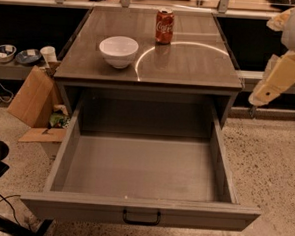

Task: Place coke can into top drawer

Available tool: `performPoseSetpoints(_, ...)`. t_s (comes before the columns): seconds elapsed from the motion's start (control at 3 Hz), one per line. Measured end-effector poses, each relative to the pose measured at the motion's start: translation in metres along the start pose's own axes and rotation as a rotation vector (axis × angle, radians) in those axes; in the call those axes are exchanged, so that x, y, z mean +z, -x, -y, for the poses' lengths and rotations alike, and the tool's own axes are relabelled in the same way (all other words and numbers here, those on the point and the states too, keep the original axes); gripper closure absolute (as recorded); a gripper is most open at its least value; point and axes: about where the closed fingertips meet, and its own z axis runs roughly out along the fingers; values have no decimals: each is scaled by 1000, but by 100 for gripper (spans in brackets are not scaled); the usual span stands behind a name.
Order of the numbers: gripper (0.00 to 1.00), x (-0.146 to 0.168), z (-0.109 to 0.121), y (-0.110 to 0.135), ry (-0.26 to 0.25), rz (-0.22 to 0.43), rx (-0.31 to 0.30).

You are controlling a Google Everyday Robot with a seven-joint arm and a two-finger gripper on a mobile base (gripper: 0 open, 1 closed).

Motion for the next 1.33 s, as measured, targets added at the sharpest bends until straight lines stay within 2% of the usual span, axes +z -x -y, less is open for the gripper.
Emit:
performPoseSetpoints(0.33, 0, 34, 32, 16, -56, 141, 117)
performPoseSetpoints(0.67, 0, 74, 43, 34, -65, 290, 253)
performPoseSetpoints(1.0, 0, 105, 85, 74, -152, 477, 337)
performPoseSetpoints(1.33, 0, 99, 96, 75, -201, 492, 341)
